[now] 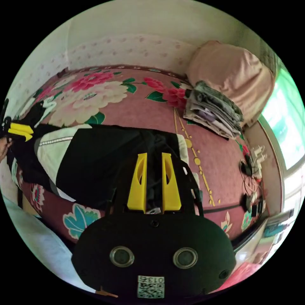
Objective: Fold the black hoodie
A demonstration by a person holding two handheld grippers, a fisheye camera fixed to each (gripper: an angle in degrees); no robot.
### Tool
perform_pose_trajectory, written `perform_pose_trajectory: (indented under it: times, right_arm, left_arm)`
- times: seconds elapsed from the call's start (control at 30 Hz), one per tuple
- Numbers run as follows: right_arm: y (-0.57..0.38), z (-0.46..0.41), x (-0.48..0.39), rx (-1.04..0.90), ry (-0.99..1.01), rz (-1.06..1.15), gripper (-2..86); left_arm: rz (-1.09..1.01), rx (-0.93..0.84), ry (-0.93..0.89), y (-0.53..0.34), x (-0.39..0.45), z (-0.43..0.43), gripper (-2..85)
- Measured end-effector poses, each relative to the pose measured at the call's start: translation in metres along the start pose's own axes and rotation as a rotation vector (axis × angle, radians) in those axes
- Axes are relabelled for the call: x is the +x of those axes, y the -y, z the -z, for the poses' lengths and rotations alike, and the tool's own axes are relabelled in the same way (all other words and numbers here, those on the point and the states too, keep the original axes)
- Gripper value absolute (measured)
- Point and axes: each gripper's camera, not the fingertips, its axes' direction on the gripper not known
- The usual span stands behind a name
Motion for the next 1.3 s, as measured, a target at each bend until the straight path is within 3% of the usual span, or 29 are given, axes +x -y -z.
perform_pose_trajectory:
  times: [0.17,0.3,0.37,0.5,0.6,0.7,0.77,0.8,0.93,1.03,1.13,1.17,1.23,1.3]
  right_arm:
    - [0.022,-0.075,-0.042,-0.214,0.012,0.168,1.0]
    - [0.029,-0.09,-0.028,-0.253,0.201,0.033,0.2]
    - [0.044,-0.085,-0.031,-0.322,0.223,0.096,0.0]
    - [0.06,-0.003,-0.049,-0.032,0.167,0.146,-0.1]
    - [0.056,0.029,-0.094,0.108,0.154,0.251,-0.1]
    - [0.048,-0.005,-0.142,0.038,0.125,0.338,0.0]
    - [0.042,-0.055,-0.159,-0.178,0.196,0.382,0.0]
    - [0.037,-0.06,-0.158,-0.077,0.22,0.338,0.0]
    - [0.055,-0.066,-0.172,-0.163,0.203,0.429,0.0]
    - [0.076,-0.042,-0.171,-0.139,0.208,0.395,0.3]
    - [0.096,0.003,-0.183,0.047,0.282,0.342,1.4]
    - [0.107,0.015,-0.2,0.085,0.338,0.357,2.9]
    - [0.125,0.029,-0.239,0.143,0.455,0.406,6.4]
    - [0.159,0.036,-0.308,0.185,0.603,0.491,9.4]
  left_arm:
    - [-0.076,-0.134,0.166,0.041,0.058,-0.08,1.9]
    - [-0.042,-0.15,0.081,0.032,0.058,-0.107,0.0]
    - [0.018,-0.194,0.078,0.031,0.058,-0.098,-0.2]
    - [0.223,-0.034,0.283,-0.004,0.069,-0.04,-0.4]
    - [0.309,-0.099,0.391,-0.029,0.078,-0.047,-0.3]
    - [0.293,-0.331,0.321,-0.041,0.075,-0.096,-0.3]
    - [0.325,-0.274,0.343,-0.049,0.072,-0.097,-0.3]
    - [0.374,-0.287,0.308,-0.051,0.065,-0.096,-0.3]
    - [0.499,-0.266,0.153,-0.078,0.043,-0.077,0.0]
    - [0.697,-0.071,0.127,-0.14,0.031,-0.025,1.0]
    - [0.967,0.082,0.371,-0.236,0.028,0.031,7.6]
    - [1.105,0.075,0.442,-0.28,0.023,0.042,14.2]
    - [1.292,0.06,0.406,-0.345,0.008,0.047,20.5]
    - [1.455,0.106,0.202,-0.416,-0.015,0.04,22.4]
